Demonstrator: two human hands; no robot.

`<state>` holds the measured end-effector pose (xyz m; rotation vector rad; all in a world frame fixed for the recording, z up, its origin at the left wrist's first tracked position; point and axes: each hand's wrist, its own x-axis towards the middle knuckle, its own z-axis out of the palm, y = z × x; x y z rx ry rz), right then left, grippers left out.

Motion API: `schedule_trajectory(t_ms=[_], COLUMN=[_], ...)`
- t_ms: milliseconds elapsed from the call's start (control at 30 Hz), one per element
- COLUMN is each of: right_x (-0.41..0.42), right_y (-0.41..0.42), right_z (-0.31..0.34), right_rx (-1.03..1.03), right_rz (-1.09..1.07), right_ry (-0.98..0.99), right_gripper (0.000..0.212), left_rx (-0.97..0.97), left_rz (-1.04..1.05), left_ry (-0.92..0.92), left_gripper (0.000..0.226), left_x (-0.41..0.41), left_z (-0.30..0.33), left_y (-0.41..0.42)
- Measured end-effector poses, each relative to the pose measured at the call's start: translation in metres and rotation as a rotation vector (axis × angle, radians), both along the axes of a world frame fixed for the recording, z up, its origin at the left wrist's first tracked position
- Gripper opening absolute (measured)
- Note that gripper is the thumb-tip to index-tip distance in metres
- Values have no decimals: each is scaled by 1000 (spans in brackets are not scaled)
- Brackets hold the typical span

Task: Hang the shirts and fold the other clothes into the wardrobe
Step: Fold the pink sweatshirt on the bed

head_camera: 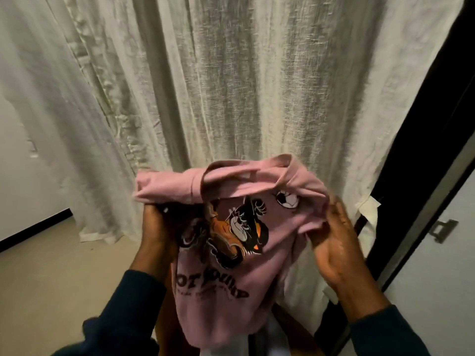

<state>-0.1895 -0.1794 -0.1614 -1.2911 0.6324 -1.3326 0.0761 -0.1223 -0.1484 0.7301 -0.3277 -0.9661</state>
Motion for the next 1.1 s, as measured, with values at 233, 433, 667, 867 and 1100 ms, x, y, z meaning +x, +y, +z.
schedule_trajectory(t_ms=[233,433,667,867,1100], right_x=[16,19,20,23,23], right_y=[38,44,46,34,39], right_z=[-2,8,4,24,27], right_rx=[-161,-230,16,170,-77], right_rz=[471,606,334,205,158], right_ry=[380,539,99,-158,75], right_gripper=[16,3,12,8,10], left_rx=[-105,-45,12,150,105], left_rz=[-284,-589,-415,-273,-6], left_ry=[327,143,-690,-1013,-1302], left_gripper=[83,54,21,47,31], left_x=[-2,-52,-73,-100,-104], left_z=[-42,11,48,16,-15], left_y=[1,12,17,27,5])
